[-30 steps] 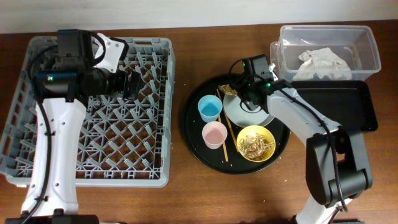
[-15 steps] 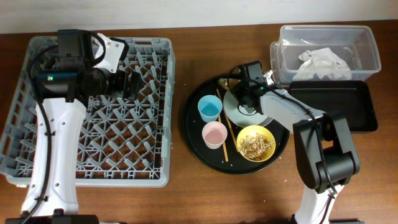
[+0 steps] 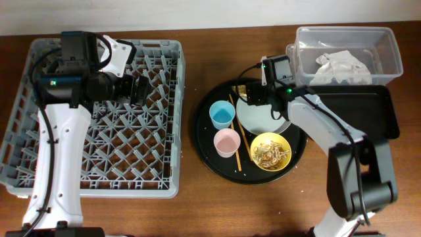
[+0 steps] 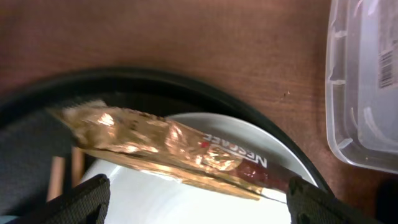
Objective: Sort waste into correct bins and load items into the dishwasher rack
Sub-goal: 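Grasp the gold Nescafe wrapper on the plate with the right gripper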
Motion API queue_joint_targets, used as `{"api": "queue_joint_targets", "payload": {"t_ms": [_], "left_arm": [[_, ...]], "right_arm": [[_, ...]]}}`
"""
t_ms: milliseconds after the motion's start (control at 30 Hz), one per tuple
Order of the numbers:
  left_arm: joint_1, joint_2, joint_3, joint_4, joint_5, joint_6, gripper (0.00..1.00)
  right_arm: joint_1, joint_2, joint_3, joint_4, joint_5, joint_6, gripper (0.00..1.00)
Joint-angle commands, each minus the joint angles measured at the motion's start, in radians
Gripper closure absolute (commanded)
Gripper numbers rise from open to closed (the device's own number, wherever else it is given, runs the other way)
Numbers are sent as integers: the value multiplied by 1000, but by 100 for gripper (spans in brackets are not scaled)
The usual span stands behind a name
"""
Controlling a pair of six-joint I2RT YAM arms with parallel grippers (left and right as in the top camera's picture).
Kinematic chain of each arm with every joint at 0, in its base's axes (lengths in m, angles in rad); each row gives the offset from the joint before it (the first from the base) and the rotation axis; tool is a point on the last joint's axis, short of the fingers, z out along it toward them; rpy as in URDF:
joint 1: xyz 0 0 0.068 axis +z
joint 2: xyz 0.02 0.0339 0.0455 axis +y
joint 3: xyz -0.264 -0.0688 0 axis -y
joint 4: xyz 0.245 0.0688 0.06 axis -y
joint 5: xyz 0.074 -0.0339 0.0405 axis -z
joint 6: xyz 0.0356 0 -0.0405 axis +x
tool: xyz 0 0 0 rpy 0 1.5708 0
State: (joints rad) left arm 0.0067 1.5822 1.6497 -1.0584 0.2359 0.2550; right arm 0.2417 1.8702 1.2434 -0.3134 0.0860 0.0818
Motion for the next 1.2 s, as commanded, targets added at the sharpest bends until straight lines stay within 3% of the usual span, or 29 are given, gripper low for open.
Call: {"api": "queue_joint_targets", "payload": {"t_ms": [0,533,700,767,867,1000,1067,1167], "left_arm": [[-4,5,21,1,11,12,0],[-4,5,21,1,11,12,0],[-4,5,21,1,11,12,0],[-4,5,21,1,11,12,0],[-4,5,21,1,11,12,0],[-4,5,21,1,11,12,0],[-4,5,21,1,11,12,0],[-4,5,21,1,11,12,1]], "right_arm": [[-1,39,2,38,20,-162,8],[0,151,2,54,-101,-235,8],[0,151,2,-31,-101,-231,24],[0,151,2,-74,-101,-230,34],[0,145,2,-157,-113,-176,40],[0,85,66,-314,-165,-152,39],[0,66,203,-521,-165,-152,28],[0,66,340,-618,-160,-173,14]]}}
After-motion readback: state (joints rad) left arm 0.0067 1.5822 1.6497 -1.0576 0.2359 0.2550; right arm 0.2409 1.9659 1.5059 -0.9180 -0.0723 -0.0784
